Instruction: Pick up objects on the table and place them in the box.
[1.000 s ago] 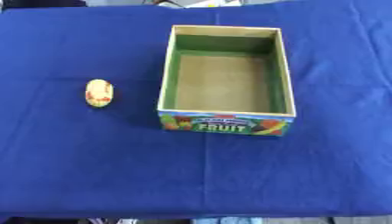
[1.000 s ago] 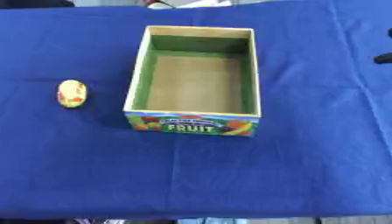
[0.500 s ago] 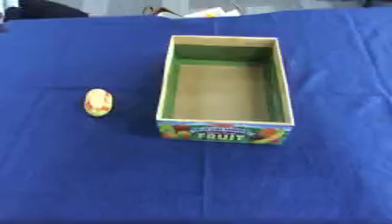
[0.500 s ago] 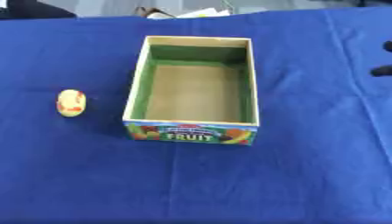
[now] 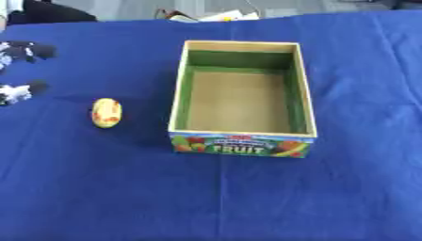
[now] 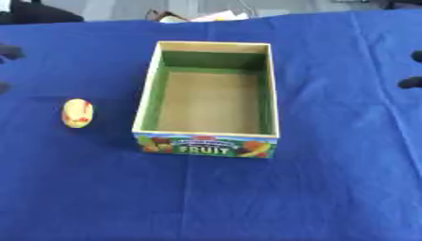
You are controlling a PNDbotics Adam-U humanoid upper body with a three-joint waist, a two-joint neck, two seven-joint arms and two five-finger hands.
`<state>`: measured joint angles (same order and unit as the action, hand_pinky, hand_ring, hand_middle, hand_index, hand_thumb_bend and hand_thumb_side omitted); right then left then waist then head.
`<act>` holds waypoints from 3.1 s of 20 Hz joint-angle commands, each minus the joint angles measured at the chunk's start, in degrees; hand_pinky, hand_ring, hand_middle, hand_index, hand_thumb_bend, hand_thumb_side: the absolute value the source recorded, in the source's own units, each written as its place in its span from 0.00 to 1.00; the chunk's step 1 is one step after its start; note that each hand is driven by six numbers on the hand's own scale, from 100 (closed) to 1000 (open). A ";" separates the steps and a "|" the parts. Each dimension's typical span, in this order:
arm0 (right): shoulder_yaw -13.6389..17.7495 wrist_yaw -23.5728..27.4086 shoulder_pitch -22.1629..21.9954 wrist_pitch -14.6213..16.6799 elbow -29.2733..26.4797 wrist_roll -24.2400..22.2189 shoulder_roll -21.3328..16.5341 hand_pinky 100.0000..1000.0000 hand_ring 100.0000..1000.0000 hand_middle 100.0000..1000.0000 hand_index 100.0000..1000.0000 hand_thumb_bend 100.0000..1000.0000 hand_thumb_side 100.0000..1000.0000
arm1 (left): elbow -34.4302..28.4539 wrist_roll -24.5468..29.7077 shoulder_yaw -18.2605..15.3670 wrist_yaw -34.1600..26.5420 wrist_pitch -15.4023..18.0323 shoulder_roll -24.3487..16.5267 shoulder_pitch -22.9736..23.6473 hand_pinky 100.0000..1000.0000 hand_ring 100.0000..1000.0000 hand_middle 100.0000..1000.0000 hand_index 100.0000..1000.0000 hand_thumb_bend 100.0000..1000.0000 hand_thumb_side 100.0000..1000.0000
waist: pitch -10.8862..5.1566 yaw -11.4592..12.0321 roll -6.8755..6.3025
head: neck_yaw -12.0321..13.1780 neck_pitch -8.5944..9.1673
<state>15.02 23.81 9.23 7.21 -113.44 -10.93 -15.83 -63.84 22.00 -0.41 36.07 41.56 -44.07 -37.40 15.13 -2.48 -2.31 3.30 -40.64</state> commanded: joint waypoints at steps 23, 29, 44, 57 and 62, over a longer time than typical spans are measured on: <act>-0.46 -0.69 0.60 -0.67 -1.15 -1.28 0.05 0.51 0.75 0.47 0.86 0.00 1.00 | 0.12 12.55 4.35 7.74 10.41 4.77 -1.52 0.77 0.85 0.90 1.00 0.28 1.00 | -0.33 0.32 0.23 | 0.37 1.46; -0.56 -0.96 0.55 -0.81 -1.15 -1.51 0.20 0.51 0.75 0.47 0.86 0.00 1.00 | 1.71 13.47 3.89 6.60 10.41 5.86 -2.31 0.76 0.84 0.87 1.00 0.42 1.00 | -0.28 0.49 0.25 | 0.39 1.65; -0.86 -1.82 0.46 -1.64 -1.15 -2.18 0.50 0.51 0.76 0.47 0.86 0.00 1.00 | 8.71 9.49 5.36 17.82 10.39 9.19 -6.77 0.75 0.85 0.85 0.99 0.66 1.00 | -0.23 0.81 -0.13 | 1.20 1.07; -0.88 -1.93 0.45 -1.90 -1.15 -2.28 0.74 0.51 0.76 0.47 0.86 0.00 1.00 | 10.12 0.98 5.79 29.04 10.37 10.39 -7.30 0.67 0.80 0.68 0.95 0.33 1.00 | -0.21 0.53 -0.12 | 0.79 0.78; -0.88 -2.01 0.45 -2.02 -1.15 -2.32 0.80 0.51 0.76 0.47 0.86 0.00 1.00 | 9.04 -6.00 6.40 34.23 10.39 10.41 -7.02 0.66 0.79 0.68 0.88 0.30 1.00 | -0.20 0.62 -0.12 | 0.31 0.45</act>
<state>14.05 22.21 9.31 5.24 -113.44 -13.27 -14.39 -54.76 14.53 5.07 68.38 49.03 -33.25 -44.57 15.71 -1.88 -2.58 3.79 -39.77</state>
